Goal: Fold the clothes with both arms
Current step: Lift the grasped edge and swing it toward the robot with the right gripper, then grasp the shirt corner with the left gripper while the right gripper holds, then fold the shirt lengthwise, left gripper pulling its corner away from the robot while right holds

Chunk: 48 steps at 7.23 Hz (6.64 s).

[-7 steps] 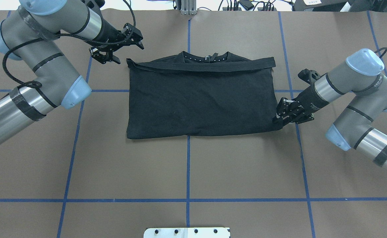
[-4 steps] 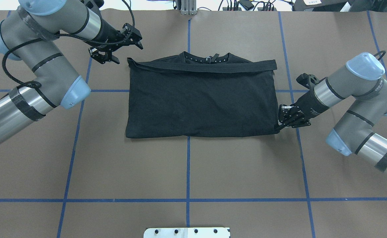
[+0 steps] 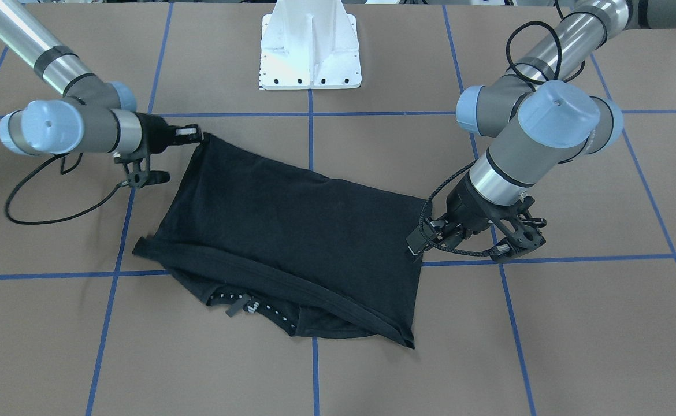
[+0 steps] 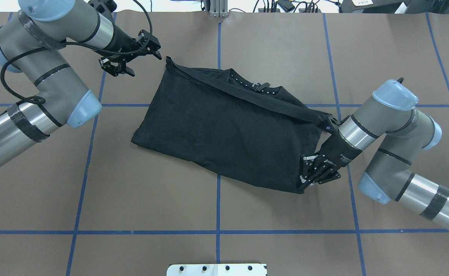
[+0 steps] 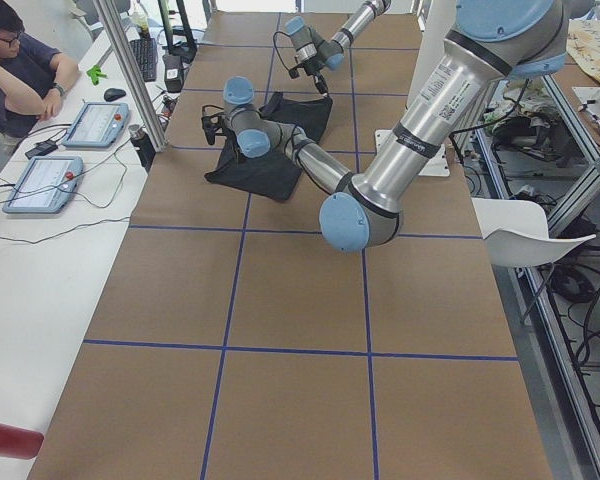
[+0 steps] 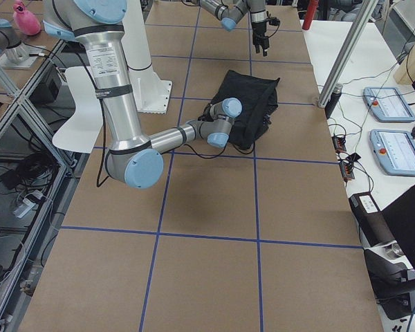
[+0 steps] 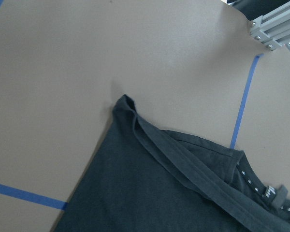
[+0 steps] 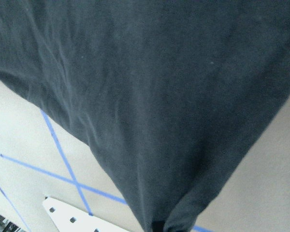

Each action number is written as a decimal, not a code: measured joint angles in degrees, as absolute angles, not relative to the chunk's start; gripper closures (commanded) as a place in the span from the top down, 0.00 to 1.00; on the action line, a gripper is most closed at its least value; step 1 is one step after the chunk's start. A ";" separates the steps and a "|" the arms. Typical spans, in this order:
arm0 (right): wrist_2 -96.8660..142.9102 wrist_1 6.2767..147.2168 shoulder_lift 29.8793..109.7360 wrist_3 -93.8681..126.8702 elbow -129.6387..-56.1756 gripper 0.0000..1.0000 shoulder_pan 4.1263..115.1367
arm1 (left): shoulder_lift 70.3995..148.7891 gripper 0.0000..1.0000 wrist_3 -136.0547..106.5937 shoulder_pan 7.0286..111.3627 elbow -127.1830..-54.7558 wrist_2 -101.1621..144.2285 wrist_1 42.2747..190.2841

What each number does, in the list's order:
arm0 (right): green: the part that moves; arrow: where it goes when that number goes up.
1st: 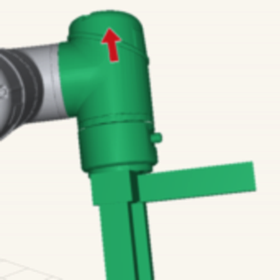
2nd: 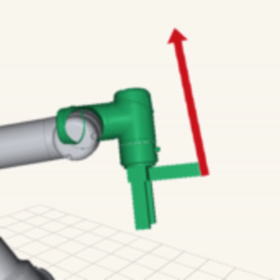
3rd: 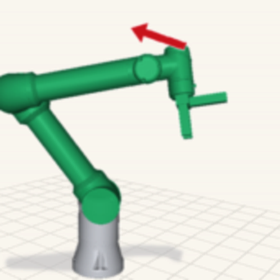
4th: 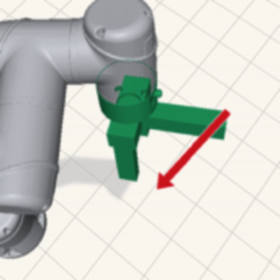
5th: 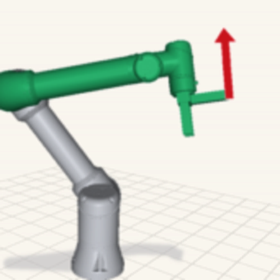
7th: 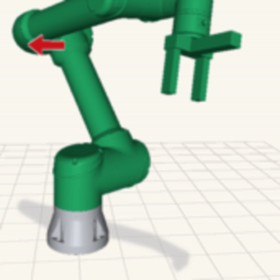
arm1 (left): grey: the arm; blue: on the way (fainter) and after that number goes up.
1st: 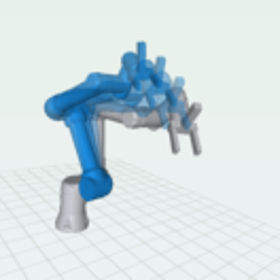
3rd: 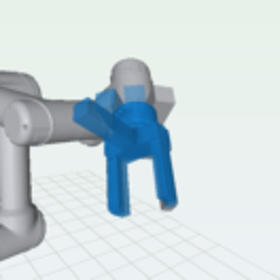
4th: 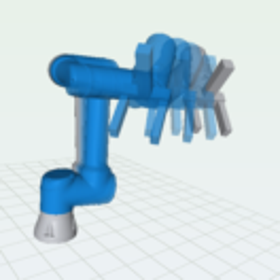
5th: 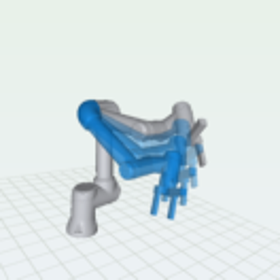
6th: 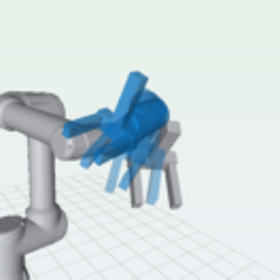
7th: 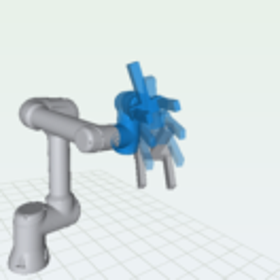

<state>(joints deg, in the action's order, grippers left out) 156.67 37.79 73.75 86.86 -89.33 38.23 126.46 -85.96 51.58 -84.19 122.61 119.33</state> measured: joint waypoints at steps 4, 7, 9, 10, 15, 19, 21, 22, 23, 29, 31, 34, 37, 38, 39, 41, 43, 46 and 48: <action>157.84 37.73 70.20 98.32 -93.40 0.99 26.28 | 126.07 1.00 -85.96 51.50 -84.28 122.67 119.33; 156.95 37.71 69.59 101.07 -95.74 1.00 26.29 | 126.12 1.00 -85.90 51.14 -84.41 122.75 119.35; 153.69 37.72 67.94 100.80 -96.29 1.00 31.25 | 124.52 1.00 -85.85 50.34 -86.81 122.82 119.36; 152.25 37.74 67.14 100.65 -96.25 1.00 33.80 | 122.37 1.00 -85.79 49.27 -88.57 122.74 119.37; 144.80 37.72 65.72 100.46 -96.23 1.00 41.09 | 114.35 1.00 -86.11 40.90 -90.53 115.95 119.47; 143.15 37.79 65.57 100.46 -96.10 1.00 41.72 | 113.34 0.86 -86.22 37.98 -90.57 115.48 119.45; 143.09 37.79 65.57 100.46 -96.07 1.00 41.92 | 113.35 0.77 -86.22 37.29 -90.45 115.02 119.44; 143.09 37.79 65.56 100.46 -96.07 1.00 42.02 | 113.30 0.77 -86.22 37.22 -90.37 114.93 119.44; 143.07 37.79 65.57 100.46 -96.07 1.00 42.09 | 113.22 0.77 -86.20 37.20 -90.32 114.89 119.44; 143.00 37.79 65.53 100.46 -95.99 1.00 42.25 | 113.34 0.29 -86.15 37.09 -89.96 114.92 119.45; 143.00 37.79 65.50 100.46 -95.98 1.00 42.27 | 113.50 0.00 -86.21 37.09 -90.09 115.05 119.44; 143.00 37.79 65.56 100.46 -95.92 1.00 42.27 | 113.35 0.00 -86.24 37.24 -90.60 115.40 119.35; 143.00 37.79 65.57 100.46 -95.82 1.00 42.33 | 113.28 0.00 -86.23 38.37 -91.43 115.41 117.10; 142.87 37.79 65.59 100.46 -95.84 1.00 42.41 | 113.36 0.00 -86.11 39.72 -91.31 115.33 116.32; 142.63 37.79 65.62 100.46 -95.88 1.00 42.51 | 113.52 0.00 -85.90 41.29 -90.90 115.23 115.85; 142.38 37.79 65.65 100.46 -95.90 1.00 42.82 | 115.57 0.00 -85.60 44.18 -87.87 114.99 115.57; 141.86 37.79 65.65 100.46 -95.94 1.00 43.12 | 122.91 0.00 -85.72 45.83 -79.80 114.31 115.69; 141.60 37.79 65.84 100.46 -96.09 1.00 44.14 | 133.75 0.00 -85.94 47.15 -68.31 113.40 117.82; 141.59 37.79 66.00 100.46 -96.11 1.00 44.67 | 137.32 0.00 -86.06 47.82 -63.56 111.12 122.95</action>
